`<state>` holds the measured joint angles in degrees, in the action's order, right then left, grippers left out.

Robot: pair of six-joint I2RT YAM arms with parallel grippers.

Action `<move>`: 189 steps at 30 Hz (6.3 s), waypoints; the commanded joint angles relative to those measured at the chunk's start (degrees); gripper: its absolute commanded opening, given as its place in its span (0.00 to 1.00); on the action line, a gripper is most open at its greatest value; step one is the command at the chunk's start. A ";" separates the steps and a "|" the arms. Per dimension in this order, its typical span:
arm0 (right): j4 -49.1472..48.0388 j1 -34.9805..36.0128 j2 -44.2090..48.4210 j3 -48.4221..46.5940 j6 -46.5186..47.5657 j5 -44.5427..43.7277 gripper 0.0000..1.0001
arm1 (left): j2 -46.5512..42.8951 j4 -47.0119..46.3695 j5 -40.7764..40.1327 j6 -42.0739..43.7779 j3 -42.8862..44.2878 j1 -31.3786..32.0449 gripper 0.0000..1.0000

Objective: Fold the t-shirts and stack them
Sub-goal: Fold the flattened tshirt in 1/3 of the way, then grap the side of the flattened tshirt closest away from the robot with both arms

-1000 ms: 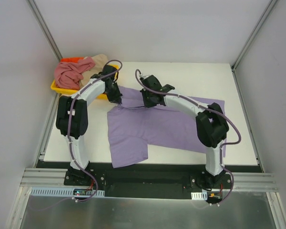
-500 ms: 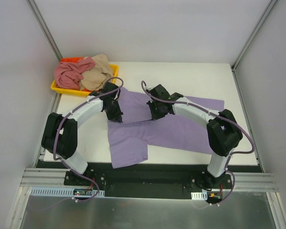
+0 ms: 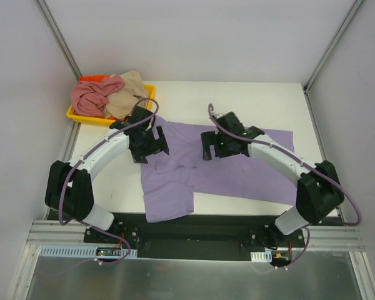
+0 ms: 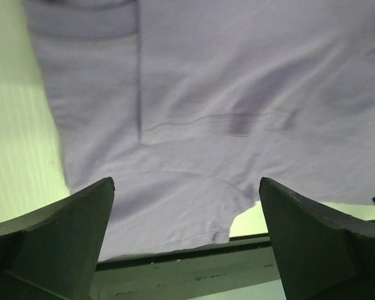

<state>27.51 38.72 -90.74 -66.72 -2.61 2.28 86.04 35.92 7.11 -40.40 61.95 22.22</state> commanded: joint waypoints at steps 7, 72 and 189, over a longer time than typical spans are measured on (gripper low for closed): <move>4.22 -30.43 0.49 -0.25 -1.53 6.49 0.96 | 18.87 -0.24 1.14 9.72 31.35 1.07 0.99; 14.79 -58.75 -25.66 -37.55 13.95 3.69 0.96 | 46.78 -4.10 10.99 14.21 71.74 -7.10 0.99; 25.25 -57.09 -14.04 -26.72 6.91 -6.38 0.96 | 23.21 -11.05 10.28 10.08 21.63 -6.75 0.99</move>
<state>54.94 -17.69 -113.23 -96.38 4.05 -15.90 113.60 23.29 16.93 -30.48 82.43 16.01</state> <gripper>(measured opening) 0.960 0.990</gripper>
